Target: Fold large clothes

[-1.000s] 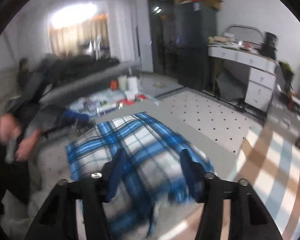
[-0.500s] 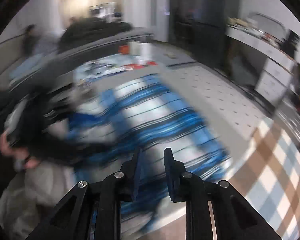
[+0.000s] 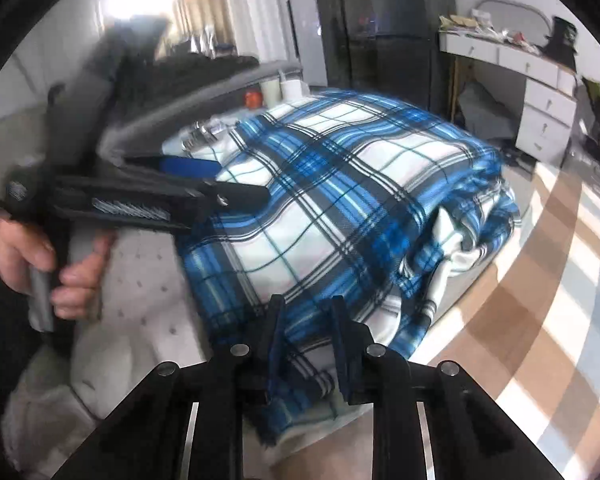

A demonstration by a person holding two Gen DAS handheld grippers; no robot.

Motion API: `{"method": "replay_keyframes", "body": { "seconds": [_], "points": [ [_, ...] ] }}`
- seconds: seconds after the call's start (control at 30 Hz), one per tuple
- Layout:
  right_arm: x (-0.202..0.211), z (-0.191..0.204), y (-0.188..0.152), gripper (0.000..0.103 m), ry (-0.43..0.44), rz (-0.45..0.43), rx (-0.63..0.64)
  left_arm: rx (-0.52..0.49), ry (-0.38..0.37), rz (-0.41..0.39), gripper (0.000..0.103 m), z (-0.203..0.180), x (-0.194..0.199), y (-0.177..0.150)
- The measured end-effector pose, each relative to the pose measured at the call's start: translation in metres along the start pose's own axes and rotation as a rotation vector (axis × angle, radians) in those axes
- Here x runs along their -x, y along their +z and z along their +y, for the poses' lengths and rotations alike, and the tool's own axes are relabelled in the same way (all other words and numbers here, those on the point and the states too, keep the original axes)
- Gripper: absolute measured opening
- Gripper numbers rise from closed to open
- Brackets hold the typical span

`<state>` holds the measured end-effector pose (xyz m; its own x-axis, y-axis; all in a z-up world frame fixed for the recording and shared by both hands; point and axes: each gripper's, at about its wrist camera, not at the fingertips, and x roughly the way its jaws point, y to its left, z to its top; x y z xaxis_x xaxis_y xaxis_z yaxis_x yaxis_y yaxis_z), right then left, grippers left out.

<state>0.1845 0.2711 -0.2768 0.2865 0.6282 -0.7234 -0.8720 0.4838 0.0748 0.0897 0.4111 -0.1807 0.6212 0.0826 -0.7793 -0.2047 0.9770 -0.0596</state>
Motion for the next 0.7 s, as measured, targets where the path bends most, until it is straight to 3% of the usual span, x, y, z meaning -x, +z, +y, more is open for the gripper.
{"method": "replay_keyframes", "body": {
  "seconds": [0.07,0.17,0.2,0.23,0.3,0.4,0.53,0.7],
  "points": [
    [0.007,-0.011,-0.004,0.023,0.032,0.000,-0.097,0.014,0.060,-0.025,0.081,-0.008,0.016,-0.003],
    [0.053,-0.014,-0.009,0.024,0.034,-0.137,-0.149,0.082,0.069,-0.102,0.081,-0.026,0.054,-0.011],
    [0.073,-0.012,-0.012,0.035,0.001,-0.197,-0.140,0.106,0.063,-0.151,0.081,-0.038,0.075,-0.016],
    [0.090,-0.006,-0.015,0.055,-0.028,-0.247,-0.132,0.123,0.071,-0.199,0.081,-0.047,0.097,-0.022],
    [0.126,0.003,-0.023,0.083,-0.078,-0.366,-0.121,0.139,0.076,-0.285,0.082,-0.065,0.136,-0.034],
    [0.172,0.017,-0.027,0.102,-0.123,-0.526,-0.099,0.153,0.094,-0.420,0.102,-0.093,0.194,-0.056],
    [0.206,0.037,-0.040,0.103,-0.108,-0.627,-0.073,0.111,0.135,-0.554,0.102,-0.123,0.252,-0.078],
    [0.245,0.047,-0.063,0.103,-0.190,-0.652,-0.087,0.204,0.168,-0.600,0.102,-0.128,0.275,-0.095]
  ]
}}
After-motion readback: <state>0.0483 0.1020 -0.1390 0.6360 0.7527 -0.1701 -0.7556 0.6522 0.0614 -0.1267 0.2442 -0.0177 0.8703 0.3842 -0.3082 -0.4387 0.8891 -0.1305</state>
